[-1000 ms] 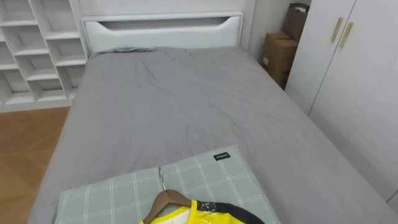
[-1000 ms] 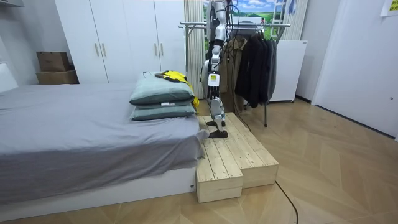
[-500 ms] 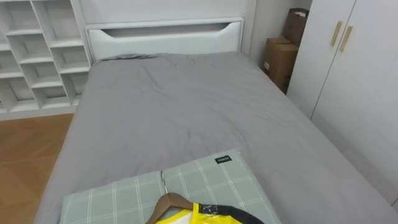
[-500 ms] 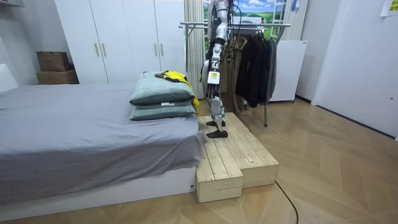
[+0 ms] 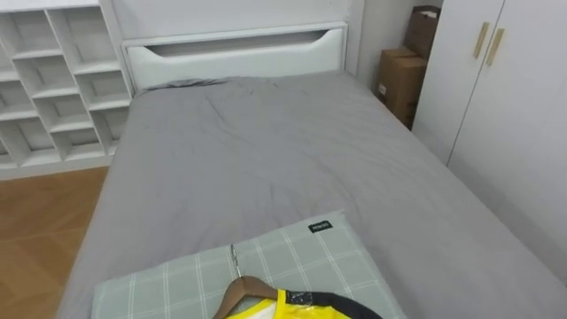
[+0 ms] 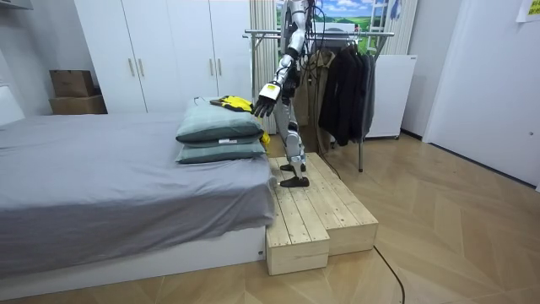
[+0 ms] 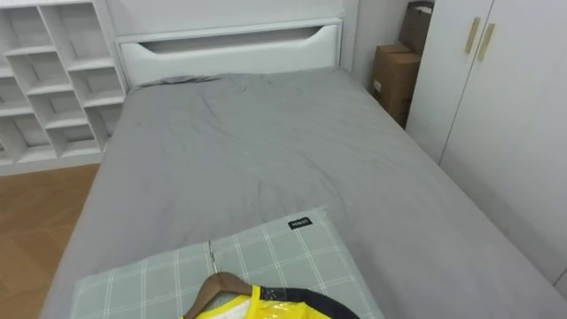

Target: Hang clothes

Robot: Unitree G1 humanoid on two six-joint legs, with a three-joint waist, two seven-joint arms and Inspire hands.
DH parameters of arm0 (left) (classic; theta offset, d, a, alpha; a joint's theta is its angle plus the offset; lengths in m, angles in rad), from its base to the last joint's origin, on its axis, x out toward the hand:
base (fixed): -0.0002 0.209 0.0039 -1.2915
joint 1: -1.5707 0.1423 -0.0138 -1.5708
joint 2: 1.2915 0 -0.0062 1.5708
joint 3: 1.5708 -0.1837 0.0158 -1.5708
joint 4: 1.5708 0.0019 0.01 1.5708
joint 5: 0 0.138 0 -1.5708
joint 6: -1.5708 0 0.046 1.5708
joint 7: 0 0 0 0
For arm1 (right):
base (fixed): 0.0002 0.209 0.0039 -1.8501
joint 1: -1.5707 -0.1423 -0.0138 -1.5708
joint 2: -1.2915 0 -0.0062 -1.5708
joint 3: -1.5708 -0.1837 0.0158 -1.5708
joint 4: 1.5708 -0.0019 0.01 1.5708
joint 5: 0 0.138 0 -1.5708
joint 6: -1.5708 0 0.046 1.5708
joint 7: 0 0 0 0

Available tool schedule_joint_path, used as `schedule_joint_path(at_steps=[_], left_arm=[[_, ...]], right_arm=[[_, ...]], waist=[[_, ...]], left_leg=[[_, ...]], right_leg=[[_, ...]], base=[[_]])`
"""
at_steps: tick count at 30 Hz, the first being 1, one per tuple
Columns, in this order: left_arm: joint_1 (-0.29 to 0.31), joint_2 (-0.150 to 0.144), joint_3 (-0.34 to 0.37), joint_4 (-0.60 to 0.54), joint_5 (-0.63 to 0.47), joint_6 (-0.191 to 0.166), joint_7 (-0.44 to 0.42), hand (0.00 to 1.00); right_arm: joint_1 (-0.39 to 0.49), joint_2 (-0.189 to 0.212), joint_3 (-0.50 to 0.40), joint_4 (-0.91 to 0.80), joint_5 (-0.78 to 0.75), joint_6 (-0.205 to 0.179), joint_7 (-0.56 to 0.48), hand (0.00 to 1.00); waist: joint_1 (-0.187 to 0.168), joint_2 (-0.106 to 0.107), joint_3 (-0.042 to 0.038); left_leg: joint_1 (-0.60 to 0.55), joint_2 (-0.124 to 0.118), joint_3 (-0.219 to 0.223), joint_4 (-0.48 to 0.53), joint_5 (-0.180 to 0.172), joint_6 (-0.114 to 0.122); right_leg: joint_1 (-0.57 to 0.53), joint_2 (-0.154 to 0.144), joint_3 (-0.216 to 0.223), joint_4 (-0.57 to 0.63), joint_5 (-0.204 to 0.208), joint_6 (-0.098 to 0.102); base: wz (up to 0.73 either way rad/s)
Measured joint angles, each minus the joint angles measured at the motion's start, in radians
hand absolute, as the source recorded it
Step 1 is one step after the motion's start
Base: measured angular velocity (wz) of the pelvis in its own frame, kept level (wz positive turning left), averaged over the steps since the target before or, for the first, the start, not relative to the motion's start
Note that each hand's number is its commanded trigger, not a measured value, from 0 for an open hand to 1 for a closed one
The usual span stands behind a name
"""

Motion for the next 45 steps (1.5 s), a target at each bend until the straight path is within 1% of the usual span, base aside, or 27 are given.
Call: schedule_joint_path(at_steps=[1,2,3,4,6,7,8,9,11,12,13,14,16,17,20,22,23,24,25,26,28,34,36,38,40,45], left_arm=[[0.0,0.0,-0.008,-0.023,0.024,-0.002,0.015,0.0],[0.0,0.0,-0.019,-0.052,0.058,-0.003,0.028,0.0],[0.0,0.0,-0.025,-0.066,0.072,-0.005,0.035,0.0],[-0.001,0.001,-0.04,-0.086,0.098,-0.017,0.052,0.0],[0.0,0.001,-0.053,-0.128,0.148,-0.029,0.064,0.0],[0.0,0.005,-0.059,-0.158,0.184,-0.038,0.07,0.0],[-0.001,0.017,-0.081,-0.188,0.211,-0.045,0.076,0.0],[-0.001,0.023,-0.093,-0.207,0.223,-0.046,0.078,0.0],[-0.003,0.036,-0.133,-0.28,0.275,-0.053,0.083,0.0],[-0.004,0.039,-0.142,-0.298,0.284,-0.057,0.083,0.0],[-0.003,0.046,-0.157,-0.332,0.3,-0.067,0.084,0.0],[-0.003,0.05,-0.163,-0.361,0.316,-0.071,0.085,0.0],[-0.005,0.052,-0.169,-0.38,0.339,-0.081,0.1,0.0],[-0.006,0.053,-0.169,-0.39,0.363,-0.083,0.103,0.0],[-0.006,0.057,-0.191,-0.423,0.376,-0.091,0.11,0.0],[-0.007,0.057,-0.199,-0.444,0.412,-0.094,0.11,0.0],[-0.007,0.057,-0.203,-0.459,0.433,-0.101,0.11,0.0],[-0.007,0.057,-0.206,-0.467,0.44,-0.107,0.11,0.0],[-0.008,0.057,-0.212,-0.476,0.454,-0.113,0.11,0.0],[-0.011,0.057,-0.22,-0.481,0.469,-0.114,0.11,0.0],[-0.019,0.057,-0.239,-0.485,0.481,-0.116,0.106,0.0],[-0.022,0.055,-0.308,-0.488,0.488,-0.119,0.078,0.0],[-0.027,0.054,-0.327,-0.488,0.488,-0.119,0.058,0.0],[-0.036,0.053,-0.346,-0.488,0.5,-0.119,0.031,0.0],[-0.038,0.053,-0.358,-0.488,0.506,-0.119,0.015,0.0],[-0.039,0.047,-0.368,-0.488,0.506,-0.119,-0.011,0.0]], right_arm=[[0.001,-0.003,0.0,0.0,0.001,-0.002,0.0,0.0],[0.002,-0.005,0.0,0.001,0.001,-0.003,0.0,0.0],[0.001,-0.006,0.001,0.001,0.001,-0.005,-0.001,0.0],[0.001,-0.009,0.0,0.001,-0.002,-0.011,-0.002,0.0],[-0.001,-0.011,-0.001,0.001,-0.011,-0.025,-0.003,0.0],[-0.003,-0.011,-0.001,0.001,-0.021,-0.032,-0.003,0.0],[-0.005,-0.011,0.0,0.001,-0.028,-0.034,-0.002,0.0],[-0.005,-0.012,0.0,0.001,-0.033,-0.034,-0.002,0.0],[-0.006,-0.013,0.001,0.0,-0.042,-0.042,-0.001,0.0],[-0.006,-0.013,0.001,0.0,-0.042,-0.042,-0.001,0.0],[-0.006,-0.013,0.001,0.0,-0.044,-0.042,-0.001,0.0],[-0.006,-0.013,0.001,0.0,-0.045,-0.043,-0.001,0.0],[-0.008,-0.013,0.001,0.0,-0.046,-0.046,-0.002,0.0],[-0.007,-0.013,0.0,-0.001,-0.048,-0.052,-0.002,0.0],[-0.006,-0.014,-0.001,-0.003,-0.048,-0.059,-0.002,0.0],[-0.005,-0.013,-0.001,-0.003,-0.048,-0.065,-0.001,0.0],[-0.007,-0.013,-0.001,-0.003,-0.049,-0.066,0.001,0.0],[-0.007,-0.013,-0.002,-0.003,-0.053,-0.068,0.002,0.0],[-0.007,-0.013,-0.004,-0.003,-0.065,-0.074,0.003,0.0],[-0.009,-0.013,-0.004,-0.004,-0.075,-0.079,0.006,0.0],[-0.01,-0.013,-0.003,-0.004,-0.078,-0.085,0.011,0.0],[-0.02,-0.011,0.004,0.006,-0.076,-0.085,0.025,0.0],[-0.027,-0.011,0.01,0.007,-0.077,-0.085,0.028,0.0],[-0.028,-0.008,0.011,0.007,-0.077,-0.085,0.029,0.0],[-0.028,-0.007,0.012,0.002,-0.077,-0.085,0.029,0.0],[-0.028,-0.007,0.011,0.002,-0.077,-0.086,0.028,0.0]], waist=[[-0.004,0.004,-0.0011],[-0.004,0.002,-0.0028],[-0.004,0.002,-0.0025],[-0.007,-0.002,-0.0026],[-0.017,0.001,-0.0016],[-0.025,-0.001,-0.0016],[-0.031,-0.006,-0.0038],[-0.033,-0.003,-0.0046],[-0.037,-0.008,-0.0036],[-0.037,-0.006,-0.0042],[-0.037,-0.007,-0.0031],[-0.04,-0.007,-0.004],[-0.048,-0.009,-0.0027],[-0.054,-0.007,-0.0036],[-0.059,-0.007,-0.0029],[-0.061,-0.008,-0.0024],[-0.061,-0.009,-0.0027],[-0.062,-0.01,-0.0021],[-0.064,-0.008,-0.0034],[-0.066,-0.01,-0.0024],[-0.068,-0.009,-0.0032],[-0.077,-0.011,-0.0011],[-0.079,-0.012,0.0015],[-0.079,-0.018,0.0067],[-0.079,-0.02,0.0091],[-0.08,-0.018,0.009]], left_leg=[[0.002,0.0,0.001,-0.002,0.0,0.0],[0.004,0.0,0.001,-0.002,0.0,0.0],[0.005,0.0,0.001,-0.002,0.0,0.0],[0.006,0.0,0.0,-0.002,0.0,0.0],[0.004,0.0,-0.001,-0.005,0.0,0.0],[0.0,0.0,-0.002,-0.005,0.0,0.0],[-0.002,0.0,-0.001,-0.005,0.0,0.0],[-0.002,0.0,-0.001,-0.005,0.0,0.0],[0.0,0.0,0.0,-0.006,0.0,0.0],[0.001,0.0,0.001,-0.006,0.0,0.0],[0.002,0.0,0.002,-0.006,0.0,0.0],[0.002,0.0,0.003,-0.007,0.0,0.0],[0.003,0.0,0.003,-0.006,0.0,0.0],[0.003,0.0,0.0,-0.005,0.0,0.0],[0.003,0.0,0.0,-0.006,0.0,0.0],[0.002,0.001,-0.001,-0.008,0.0,0.0],[-0.001,0.001,-0.001,-0.009,0.0,0.0],[-0.003,0.001,-0.001,-0.01,0.0,0.0],[-0.006,0.001,0.0,-0.009,0.0,0.0],[-0.008,0.001,0.001,-0.009,0.0,0.0],[-0.01,0.001,0.003,-0.008,0.0,0.0],[-0.008,0.002,0.015,-0.006,0.0,0.0],[-0.01,0.002,0.016,-0.006,0.0,0.0],[-0.011,0.002,0.018,-0.006,0.0,0.0],[-0.012,0.002,0.019,-0.006,0.0,0.0],[-0.013,0.002,0.02,-0.006,0.0,0.0]], right_leg=[[-0.001,0.0,0.001,0.0,0.0,0.0],[0.001,0.0,-0.001,0.001,0.0,0.0],[0.001,0.0,-0.001,0.001,0.0,0.0],[0.002,-0.001,-0.001,0.003,0.0,0.0],[0.003,-0.001,-0.001,0.003,0.0,0.0],[0.002,-0.001,-0.002,0.003,0.0,0.0],[0.001,0.0,-0.001,0.002,0.0,0.0],[0.001,0.0,-0.001,0.002,0.0,0.0],[0.001,0.0,0.0,0.002,0.0,0.0],[0.002,0.0,0.001,0.002,0.0,0.0],[0.002,0.0,0.002,0.002,0.0,0.0],[0.002,0.0,0.003,0.002,0.0,0.0],[0.002,0.0,0.003,0.002,0.0,0.0],[0.003,0.0,0.004,0.002,0.0,0.0],[0.0,0.0,0.005,0.002,0.0,0.0],[-0.005,0.001,0.004,0.001,0.0,0.0],[-0.011,0.001,0.005,0.002,0.0,0.0],[-0.013,0.001,0.005,0.002,0.0,0.0],[-0.015,0.001,0.005,0.002,0.0,0.0],[-0.017,0.001,0.006,0.003,0.0,0.0],[-0.016,0.001,0.007,0.003,0.0,0.0],[-0.024,0.001,0.019,0.003,0.0,0.0],[-0.029,0.001,0.021,0.003,0.0,0.0],[-0.031,0.001,0.021,0.003,0.0,0.0],[-0.032,0.001,0.021,0.003,0.0,0.0],[-0.033,0.001,0.02,0.003,0.0,0.0]], base=[[0.0],[0.0],[0.0],[0.0],[0.0],[0.0],[0.0],[0.0],[0.0],[-0.03],[0.0],[0.0],[0.0],[0.0],[0.0],[0.0],[0.0],[0.0],[0.0],[0.0],[0.0],[-0.06],[-0.06],[0.0],[0.0],[0.0]])
